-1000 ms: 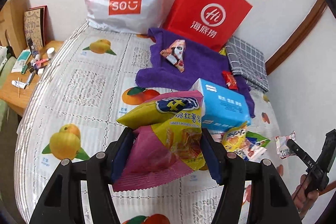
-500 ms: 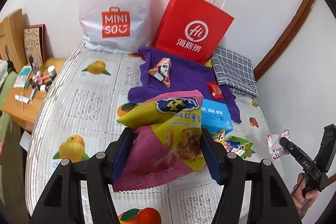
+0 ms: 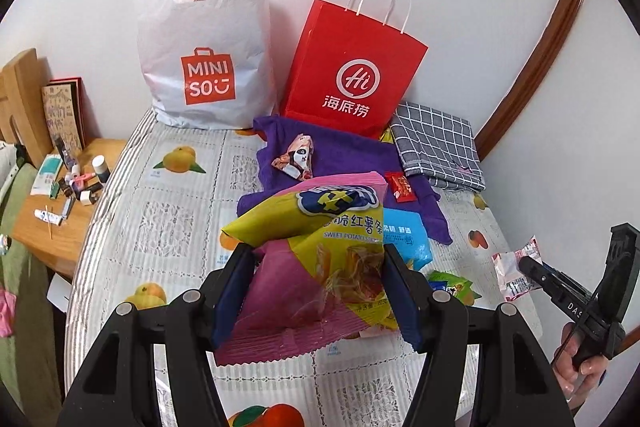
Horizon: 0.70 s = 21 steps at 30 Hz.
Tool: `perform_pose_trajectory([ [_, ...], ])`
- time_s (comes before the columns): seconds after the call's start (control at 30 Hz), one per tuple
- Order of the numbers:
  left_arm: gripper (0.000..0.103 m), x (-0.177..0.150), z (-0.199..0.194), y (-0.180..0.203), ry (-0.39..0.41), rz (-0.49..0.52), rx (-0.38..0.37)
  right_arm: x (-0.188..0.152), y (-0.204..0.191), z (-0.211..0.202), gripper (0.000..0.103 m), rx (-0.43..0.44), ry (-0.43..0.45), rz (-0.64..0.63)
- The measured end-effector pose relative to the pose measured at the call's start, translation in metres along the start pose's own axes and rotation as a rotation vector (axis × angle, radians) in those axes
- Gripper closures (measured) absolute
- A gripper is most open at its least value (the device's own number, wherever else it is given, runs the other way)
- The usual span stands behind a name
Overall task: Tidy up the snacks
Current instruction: 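Carry the white sachet and yellow chip bag toward the purple towel with both tools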
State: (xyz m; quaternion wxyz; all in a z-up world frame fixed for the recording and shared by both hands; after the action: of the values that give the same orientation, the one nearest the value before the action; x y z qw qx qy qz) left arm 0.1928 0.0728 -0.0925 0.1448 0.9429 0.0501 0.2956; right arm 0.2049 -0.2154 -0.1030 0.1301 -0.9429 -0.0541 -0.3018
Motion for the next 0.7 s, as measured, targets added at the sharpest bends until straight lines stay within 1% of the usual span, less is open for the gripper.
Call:
perform_pose_trajectory([
  [0.37,0.041,0.019,0.002,0.012,0.005,0.028,0.008,0.019,-0.007,0.003,0.077,0.011,0.014,-0.021],
  [0.7,0.041,0.030,0.017,0.014,-0.017,0.039,0.027,0.042,-0.020,0.018,0.077,0.031,0.022,-0.058],
])
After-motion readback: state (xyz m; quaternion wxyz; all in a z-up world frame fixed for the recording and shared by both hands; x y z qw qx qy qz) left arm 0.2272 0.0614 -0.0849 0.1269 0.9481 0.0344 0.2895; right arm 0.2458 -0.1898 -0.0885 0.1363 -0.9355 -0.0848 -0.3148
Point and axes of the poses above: each gripper's, at about its wrist camera, not at the fingertips, and z roughly the way its jaws point, y to its right, x to its top, the point moved 10 cm from there along z, roughly the way its jaws point, and after that the axes turned 7 degrees about -y, right-handed, at the moved point
